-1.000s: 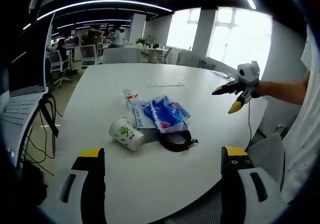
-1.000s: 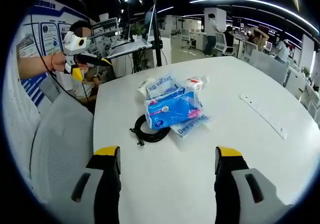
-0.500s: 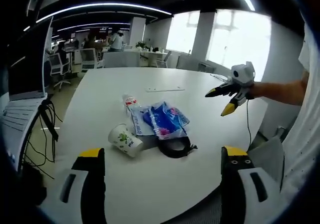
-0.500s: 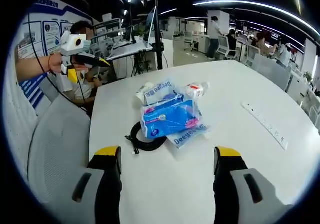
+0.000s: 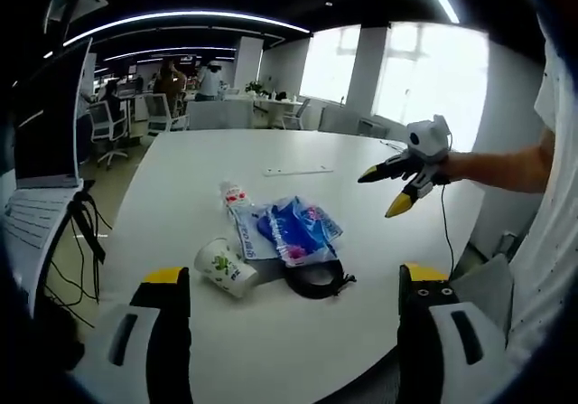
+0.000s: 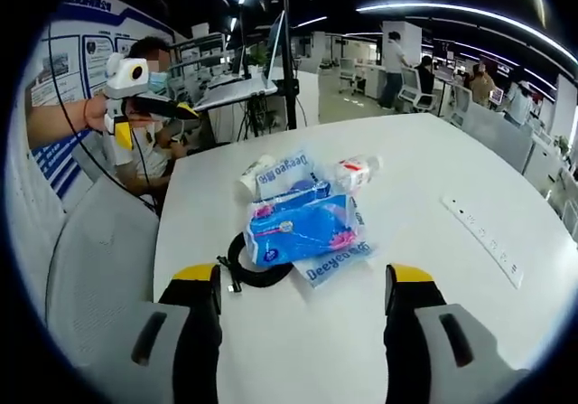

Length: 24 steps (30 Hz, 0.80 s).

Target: Arrange the tabletop items into an orderly group along one side of the table until the central work area is clear of visible clutter.

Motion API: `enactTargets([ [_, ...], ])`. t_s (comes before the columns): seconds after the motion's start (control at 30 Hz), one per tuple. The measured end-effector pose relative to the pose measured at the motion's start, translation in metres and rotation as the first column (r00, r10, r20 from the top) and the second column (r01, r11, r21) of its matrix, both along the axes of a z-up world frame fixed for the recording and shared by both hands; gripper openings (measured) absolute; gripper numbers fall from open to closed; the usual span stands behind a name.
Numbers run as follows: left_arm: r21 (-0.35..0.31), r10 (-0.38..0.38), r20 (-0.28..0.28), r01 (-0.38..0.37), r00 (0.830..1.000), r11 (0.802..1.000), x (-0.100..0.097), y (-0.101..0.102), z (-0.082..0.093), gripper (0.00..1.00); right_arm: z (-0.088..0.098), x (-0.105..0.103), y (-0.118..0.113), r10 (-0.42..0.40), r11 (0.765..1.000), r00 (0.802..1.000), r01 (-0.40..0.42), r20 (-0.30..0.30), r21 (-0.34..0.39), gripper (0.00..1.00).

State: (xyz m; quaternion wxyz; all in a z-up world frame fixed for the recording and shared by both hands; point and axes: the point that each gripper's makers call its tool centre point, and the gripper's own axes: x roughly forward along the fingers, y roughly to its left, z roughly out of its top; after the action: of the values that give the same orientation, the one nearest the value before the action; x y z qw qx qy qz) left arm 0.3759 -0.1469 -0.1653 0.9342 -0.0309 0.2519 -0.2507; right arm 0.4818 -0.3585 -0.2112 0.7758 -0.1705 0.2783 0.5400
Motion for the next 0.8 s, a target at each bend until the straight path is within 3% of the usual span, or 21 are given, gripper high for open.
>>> enactTargets([
  [0.8, -0.008, 0.002, 0.005, -0.002, 1.0, 1.0, 0.013, -0.006, 0.002, 0.98, -0.013, 0.03, 0.029, 0.049, 0.999, 0.999, -0.049, -0.012, 0.005, 0.67],
])
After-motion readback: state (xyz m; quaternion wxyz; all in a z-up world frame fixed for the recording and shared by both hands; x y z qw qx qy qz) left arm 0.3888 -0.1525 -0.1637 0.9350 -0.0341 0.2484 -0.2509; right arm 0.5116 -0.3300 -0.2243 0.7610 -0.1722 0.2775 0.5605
